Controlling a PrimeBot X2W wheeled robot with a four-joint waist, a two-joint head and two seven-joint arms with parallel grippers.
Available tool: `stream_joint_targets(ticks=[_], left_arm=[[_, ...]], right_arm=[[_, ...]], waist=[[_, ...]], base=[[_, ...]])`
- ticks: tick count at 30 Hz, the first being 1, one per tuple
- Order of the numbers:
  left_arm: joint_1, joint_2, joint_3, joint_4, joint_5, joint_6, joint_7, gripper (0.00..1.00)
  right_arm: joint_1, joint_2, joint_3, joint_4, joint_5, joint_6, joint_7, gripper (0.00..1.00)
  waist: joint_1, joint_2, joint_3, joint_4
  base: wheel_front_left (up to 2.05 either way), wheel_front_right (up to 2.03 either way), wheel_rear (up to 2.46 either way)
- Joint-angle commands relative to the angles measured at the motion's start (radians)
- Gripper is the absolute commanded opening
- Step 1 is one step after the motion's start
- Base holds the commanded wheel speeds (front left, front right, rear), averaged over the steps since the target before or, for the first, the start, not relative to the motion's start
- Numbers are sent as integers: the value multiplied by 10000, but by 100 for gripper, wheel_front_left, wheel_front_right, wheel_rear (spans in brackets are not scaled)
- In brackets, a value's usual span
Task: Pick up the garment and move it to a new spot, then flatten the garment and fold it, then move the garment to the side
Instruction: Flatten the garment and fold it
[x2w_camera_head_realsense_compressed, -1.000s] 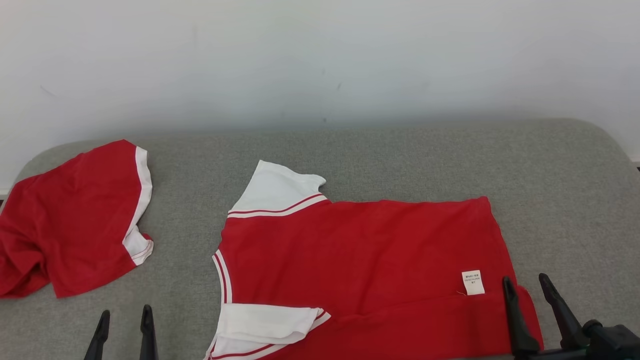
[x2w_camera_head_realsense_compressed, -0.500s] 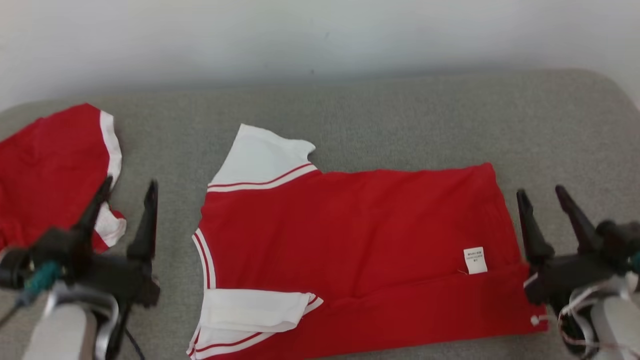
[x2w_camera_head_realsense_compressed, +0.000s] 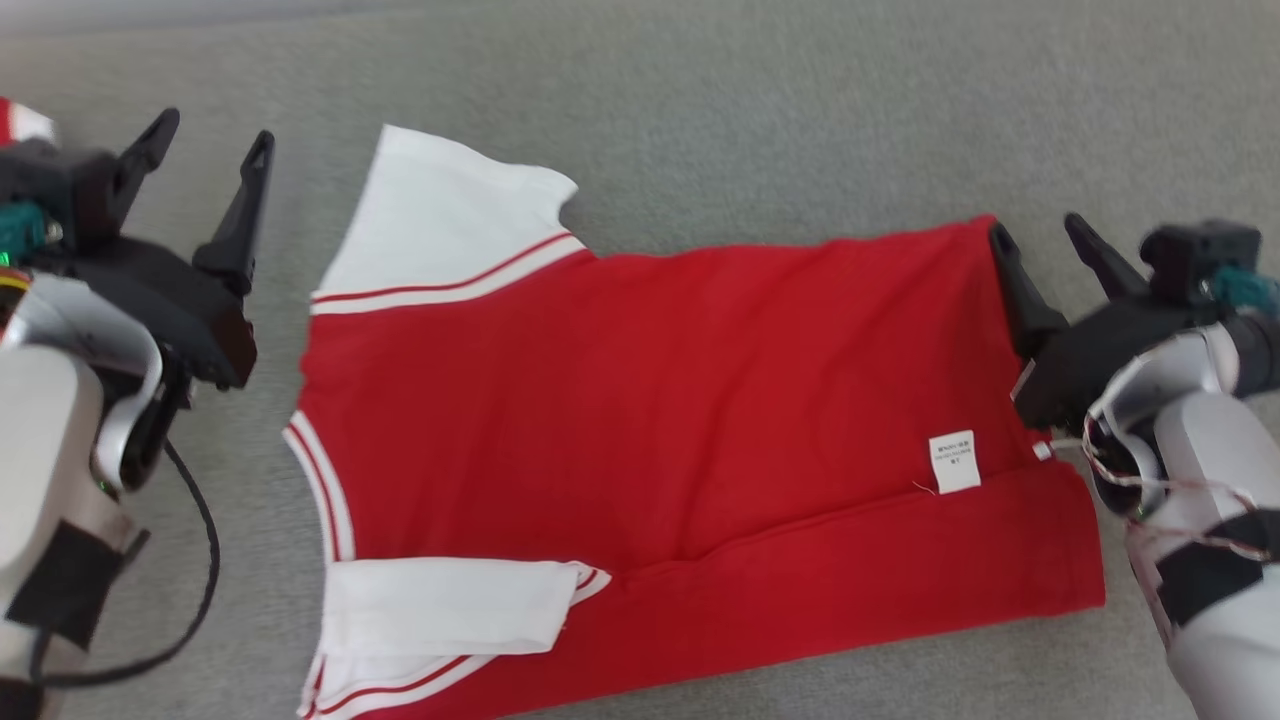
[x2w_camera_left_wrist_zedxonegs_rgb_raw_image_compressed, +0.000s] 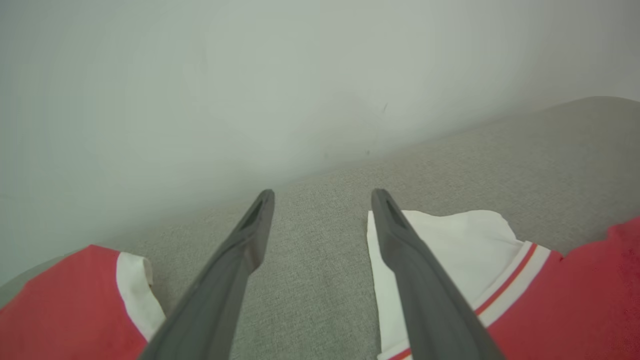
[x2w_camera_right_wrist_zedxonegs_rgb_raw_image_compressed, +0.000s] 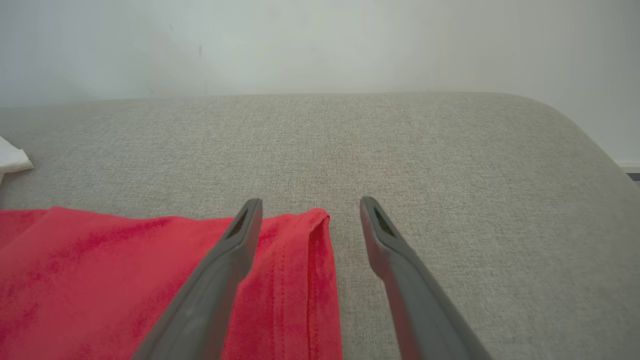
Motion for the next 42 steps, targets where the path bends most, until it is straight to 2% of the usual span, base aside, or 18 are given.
stream_joint_targets(ticks=[1,8,12,21,31,32,33,34,42], left_arm=[[-446,155,-340,249,-172,17,173,100],[-1887,633,-1975,1391,-993,17,1002,100],[-2541,723,-2637,2011,-1461,16,1230,100],[-3506,772,-3709,3153,-2242,16,1416,100],[-3812,790,-4741,3554,-3035,16,1556,100],[-3866,779,-4830,3578,-3105,16,1557,48],[-3900,756,-4933,3577,-3150,16,1564,26],[-3935,747,-5039,3586,-3228,16,1558,0],[-4359,631,-5479,3802,-3624,17,247,0]], right_arm=[[-412,89,131,259,193,-29,133,100],[-1718,301,917,1371,487,-29,710,100],[-2239,407,1352,1769,655,-29,737,100],[-3087,699,2317,2334,1118,-29,797,100],[-3481,872,3164,2753,1554,-29,826,100],[-3529,882,3238,2810,1625,-29,850,51],[-3579,890,3313,2854,1680,-29,880,29],[-3630,890,3369,2907,1737,-29,873,0],[-3957,642,3603,3417,2116,-29,110,0]], waist=[[-3,-2,682,-585],[-3,-2,1102,-913],[-3,-2,1303,-1075],[-3,-2,1618,-1507],[-3,-2,1689,-1608],[-3,-2,1708,-1606],[-3,-2,1727,-1600],[-3,-2,1744,-1590],[-3,-2,1467,-1276]], base=[[0,0,0],[0,0,0],[0,0,0],[0,0,0],[0,0,0],[0,0,0],[0,0,0],[0,0,0],[0,0,0]])
